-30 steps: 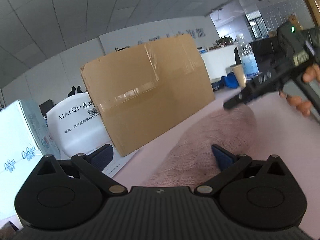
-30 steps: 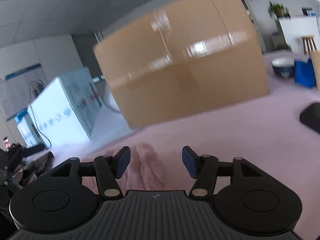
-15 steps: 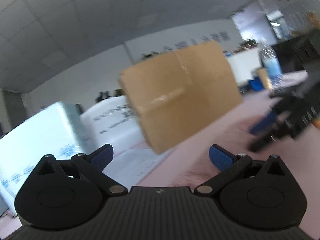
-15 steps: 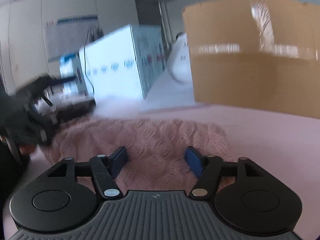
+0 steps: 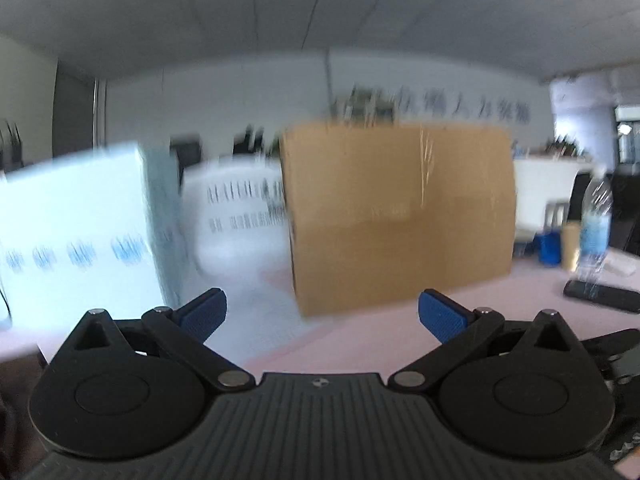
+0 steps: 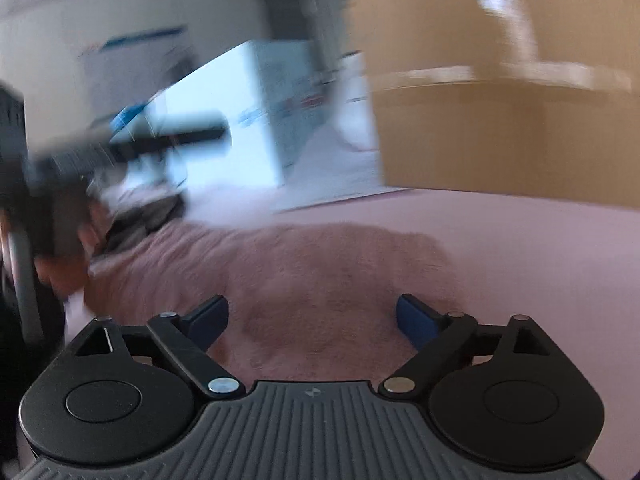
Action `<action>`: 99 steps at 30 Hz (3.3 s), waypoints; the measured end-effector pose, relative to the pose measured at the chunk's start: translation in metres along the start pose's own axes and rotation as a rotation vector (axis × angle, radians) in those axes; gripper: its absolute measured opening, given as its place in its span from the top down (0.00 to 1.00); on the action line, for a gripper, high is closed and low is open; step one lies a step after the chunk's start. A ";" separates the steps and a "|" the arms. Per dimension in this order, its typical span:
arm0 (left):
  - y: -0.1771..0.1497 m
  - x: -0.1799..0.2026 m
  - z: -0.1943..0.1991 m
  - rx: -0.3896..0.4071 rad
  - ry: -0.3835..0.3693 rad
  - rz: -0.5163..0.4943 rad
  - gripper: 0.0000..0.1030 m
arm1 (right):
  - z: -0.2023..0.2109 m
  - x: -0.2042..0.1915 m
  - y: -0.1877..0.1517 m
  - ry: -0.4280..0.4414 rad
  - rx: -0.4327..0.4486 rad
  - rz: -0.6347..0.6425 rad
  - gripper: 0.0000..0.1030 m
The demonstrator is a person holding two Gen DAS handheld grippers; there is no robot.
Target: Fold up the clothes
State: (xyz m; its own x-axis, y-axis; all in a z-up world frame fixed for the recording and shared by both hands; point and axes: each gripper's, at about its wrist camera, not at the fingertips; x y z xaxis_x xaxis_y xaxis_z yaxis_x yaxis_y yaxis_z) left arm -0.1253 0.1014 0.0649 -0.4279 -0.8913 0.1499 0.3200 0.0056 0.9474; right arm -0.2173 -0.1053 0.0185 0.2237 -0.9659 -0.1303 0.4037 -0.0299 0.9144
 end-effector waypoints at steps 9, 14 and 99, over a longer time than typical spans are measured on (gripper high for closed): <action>-0.031 -0.016 -0.029 -0.139 0.110 0.067 0.00 | 0.030 0.046 -0.005 0.173 0.045 -0.632 0.00; -0.038 -0.006 -0.026 -0.116 0.114 -0.002 0.00 | 0.027 0.037 -0.011 0.098 -0.058 -0.694 0.00; -0.001 -0.094 -0.027 -0.124 0.498 0.469 0.00 | -0.003 -0.109 0.003 0.048 0.307 0.474 0.76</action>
State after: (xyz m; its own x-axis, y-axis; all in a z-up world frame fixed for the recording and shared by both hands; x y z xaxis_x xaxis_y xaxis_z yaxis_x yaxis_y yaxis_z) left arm -0.0625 0.1731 0.0427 0.2087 -0.9094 0.3599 0.4830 0.4158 0.7706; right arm -0.2381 0.0002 0.0345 0.3606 -0.8794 0.3110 -0.0260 0.3239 0.9457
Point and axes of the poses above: each gripper's, at about its wrist camera, not at the fingertips, and z roughly against the way its jaws point, x to its right, y to its top, and after that the axes turned 14 degrees about z, right-handed
